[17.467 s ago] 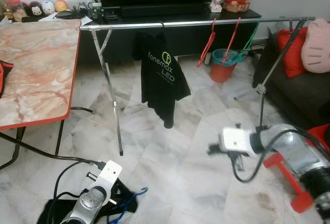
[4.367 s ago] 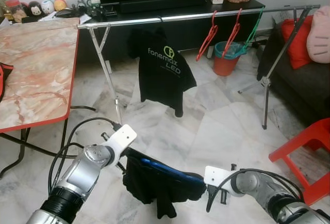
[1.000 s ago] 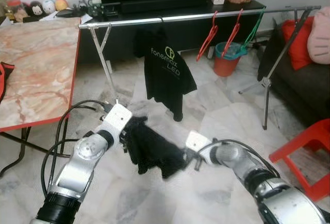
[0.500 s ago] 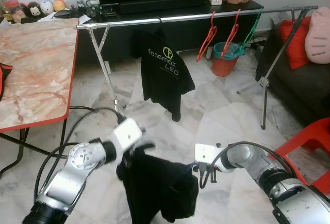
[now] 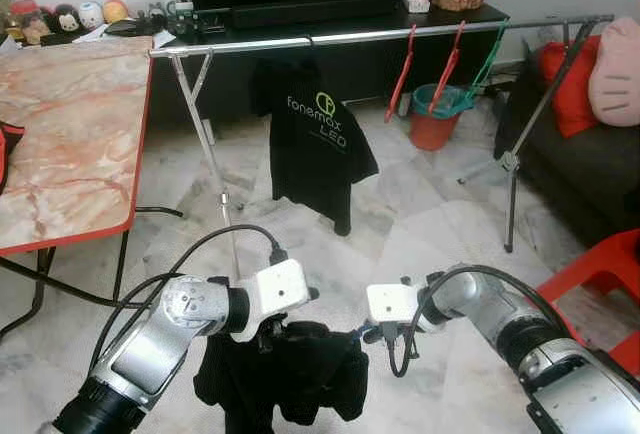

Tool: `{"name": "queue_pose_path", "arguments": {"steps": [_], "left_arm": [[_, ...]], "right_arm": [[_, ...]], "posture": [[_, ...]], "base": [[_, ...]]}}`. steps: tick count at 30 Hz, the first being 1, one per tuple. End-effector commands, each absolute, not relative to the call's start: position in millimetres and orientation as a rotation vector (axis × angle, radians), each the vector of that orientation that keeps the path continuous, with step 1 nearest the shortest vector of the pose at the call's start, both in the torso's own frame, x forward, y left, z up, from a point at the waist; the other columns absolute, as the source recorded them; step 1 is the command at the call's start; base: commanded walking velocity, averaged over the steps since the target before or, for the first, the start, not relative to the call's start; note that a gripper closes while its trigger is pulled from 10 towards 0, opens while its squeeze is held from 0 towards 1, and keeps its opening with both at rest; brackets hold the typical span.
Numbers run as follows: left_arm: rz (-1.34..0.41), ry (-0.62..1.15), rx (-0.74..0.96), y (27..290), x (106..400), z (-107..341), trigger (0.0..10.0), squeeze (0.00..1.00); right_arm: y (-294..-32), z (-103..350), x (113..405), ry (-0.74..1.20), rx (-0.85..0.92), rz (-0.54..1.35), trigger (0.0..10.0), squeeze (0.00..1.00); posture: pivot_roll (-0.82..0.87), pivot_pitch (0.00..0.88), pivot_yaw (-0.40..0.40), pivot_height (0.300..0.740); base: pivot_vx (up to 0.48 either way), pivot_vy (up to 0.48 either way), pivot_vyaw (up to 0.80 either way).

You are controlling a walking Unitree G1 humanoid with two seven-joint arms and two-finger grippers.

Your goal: Hang hanger

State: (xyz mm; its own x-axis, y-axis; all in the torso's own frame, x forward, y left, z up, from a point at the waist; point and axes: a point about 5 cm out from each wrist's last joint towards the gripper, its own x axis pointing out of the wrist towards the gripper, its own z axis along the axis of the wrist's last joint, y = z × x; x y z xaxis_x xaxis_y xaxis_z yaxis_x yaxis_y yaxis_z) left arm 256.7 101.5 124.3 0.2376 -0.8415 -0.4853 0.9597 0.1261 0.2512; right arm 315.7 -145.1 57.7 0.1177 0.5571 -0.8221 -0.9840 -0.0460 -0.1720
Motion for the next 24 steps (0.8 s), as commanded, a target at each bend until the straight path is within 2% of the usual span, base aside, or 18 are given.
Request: {"name": "queue_pose_path", "arguments": {"steps": [1, 5, 8, 21, 22, 23, 24], "left_arm": [[-1.379, 0.270, 0.638, 99, 254, 125, 10.0, 1.00], [-1.409, 0.302, 0.670, 100, 252, 123, 10.0, 1.00], [-1.400, 0.317, 0.761, 102, 255, 118, 10.0, 1.00], [-1.354, 0.295, 0.808, 91, 265, 117, 10.0, 1.00], [-1.351, 0.298, 0.820, 91, 266, 117, 10.0, 0.62], [-1.348, 0.306, 0.831, 91, 266, 115, 10.0, 0.00], [-1.344, 0.311, 0.843, 91, 267, 114, 10.0, 0.00]], "right_arm": [[-133, 76, 326, 0.533, -0.926, 1.408, 0.0, 0.00], [-133, 80, 328, 0.524, -0.953, 1.417, 0.0, 0.00], [-131, 86, 331, 0.516, -0.975, 1.426, 0.0, 0.00], [-120, 103, 337, 0.458, -0.987, 1.457, 0.0, 0.00], [-120, 103, 337, 0.456, -0.988, 1.461, 0.0, 0.00], [-119, 104, 337, 0.452, -0.991, 1.466, 0.0, 0.00], [-119, 105, 337, 0.449, -0.992, 1.469, 0.0, 0.00]], "posture": [[0.03, 0.000, -0.035, 0.740], [0.03, 0.000, -0.035, 0.740], [0.03, 0.000, -0.034, 0.740], [0.03, 0.000, -0.035, 0.740], [0.03, 0.000, -0.035, 0.740], [0.03, 0.000, -0.035, 0.740], [0.03, 0.000, -0.035, 0.740]], "base": [[0.000, 0.000, 0.00], [0.000, 0.000, 0.00], [0.000, 0.000, 0.00], [0.000, 0.000, 0.00], [0.000, 0.000, 0.00], [0.000, 0.000, 0.00], [0.000, 0.000, 0.00]]}}
